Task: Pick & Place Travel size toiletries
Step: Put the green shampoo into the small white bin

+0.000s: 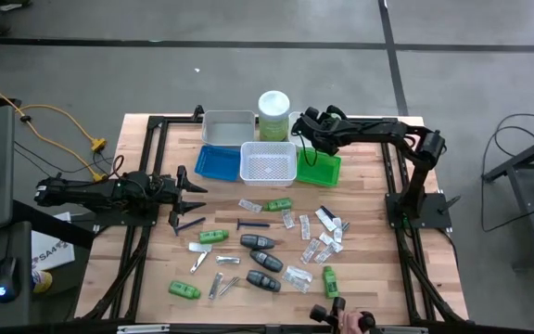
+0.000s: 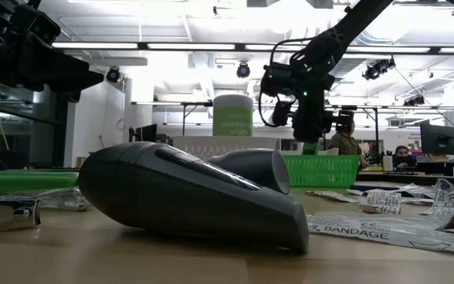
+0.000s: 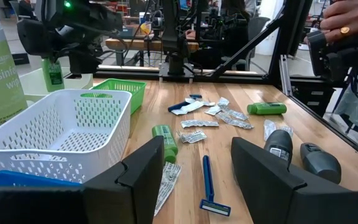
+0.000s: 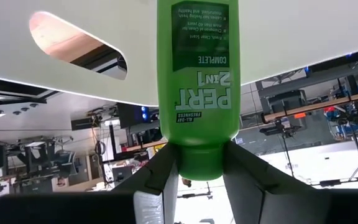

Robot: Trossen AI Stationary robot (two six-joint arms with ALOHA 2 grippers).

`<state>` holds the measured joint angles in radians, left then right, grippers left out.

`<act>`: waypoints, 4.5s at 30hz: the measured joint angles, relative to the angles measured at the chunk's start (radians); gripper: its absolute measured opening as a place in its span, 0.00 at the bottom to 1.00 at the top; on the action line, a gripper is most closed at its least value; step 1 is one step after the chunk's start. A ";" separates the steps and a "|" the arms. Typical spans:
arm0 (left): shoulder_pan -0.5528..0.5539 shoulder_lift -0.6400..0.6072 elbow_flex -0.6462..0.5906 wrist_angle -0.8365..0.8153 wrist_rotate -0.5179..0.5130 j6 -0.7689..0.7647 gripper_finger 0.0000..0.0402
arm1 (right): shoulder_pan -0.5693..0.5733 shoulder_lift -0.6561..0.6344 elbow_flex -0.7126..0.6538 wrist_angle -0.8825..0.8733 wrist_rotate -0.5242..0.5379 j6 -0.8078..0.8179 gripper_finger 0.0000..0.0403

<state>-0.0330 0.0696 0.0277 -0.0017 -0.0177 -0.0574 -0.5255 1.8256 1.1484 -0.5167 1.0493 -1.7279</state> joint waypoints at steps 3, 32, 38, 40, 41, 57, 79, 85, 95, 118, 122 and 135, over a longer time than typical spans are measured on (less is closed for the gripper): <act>0.000 0.000 0.000 0.000 0.000 0.000 0.47 | -0.001 0.000 0.000 0.000 -0.001 0.000 0.24; 0.000 0.000 0.000 0.000 0.000 0.000 0.47 | -0.026 0.080 -0.001 -0.003 0.012 0.055 0.26; 0.000 0.000 0.000 0.000 0.000 0.000 0.47 | -0.027 0.080 -0.001 -0.004 0.006 0.083 0.26; 0.000 0.000 0.000 0.000 0.000 0.000 0.47 | -0.027 0.080 -0.001 -0.005 0.006 0.094 0.26; 0.000 0.000 0.000 0.000 0.000 0.000 0.47 | -0.026 0.080 -0.001 -0.005 0.005 0.100 0.26; 0.000 0.000 0.000 0.000 0.000 0.000 0.47 | -0.026 0.077 0.000 -0.018 -0.011 0.136 0.52; 0.000 0.000 0.000 0.000 0.000 0.000 0.47 | -0.022 -0.196 0.006 -0.060 -0.009 0.285 0.53; 0.000 0.000 0.000 0.000 0.000 0.000 0.47 | -0.012 -0.386 0.006 -0.099 -0.123 0.608 0.53; 0.000 0.000 0.000 0.000 0.000 0.000 0.47 | 0.002 -0.718 0.006 -0.308 -0.513 1.321 0.53; 0.000 0.000 0.000 0.000 0.000 0.000 0.47 | 0.311 -1.020 -0.457 0.415 -1.459 1.761 0.53; 0.000 0.000 0.000 0.000 0.000 0.000 0.47 | 0.415 -1.020 -0.515 0.461 -1.343 1.754 0.53; 0.000 0.000 0.000 0.000 0.000 0.000 0.47 | 0.801 -0.991 -0.711 0.673 -0.903 1.896 0.53</act>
<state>-0.0330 0.0698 0.0280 -0.0017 -0.0177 -0.0578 0.2755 0.8346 0.4374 0.1563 0.1464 0.1677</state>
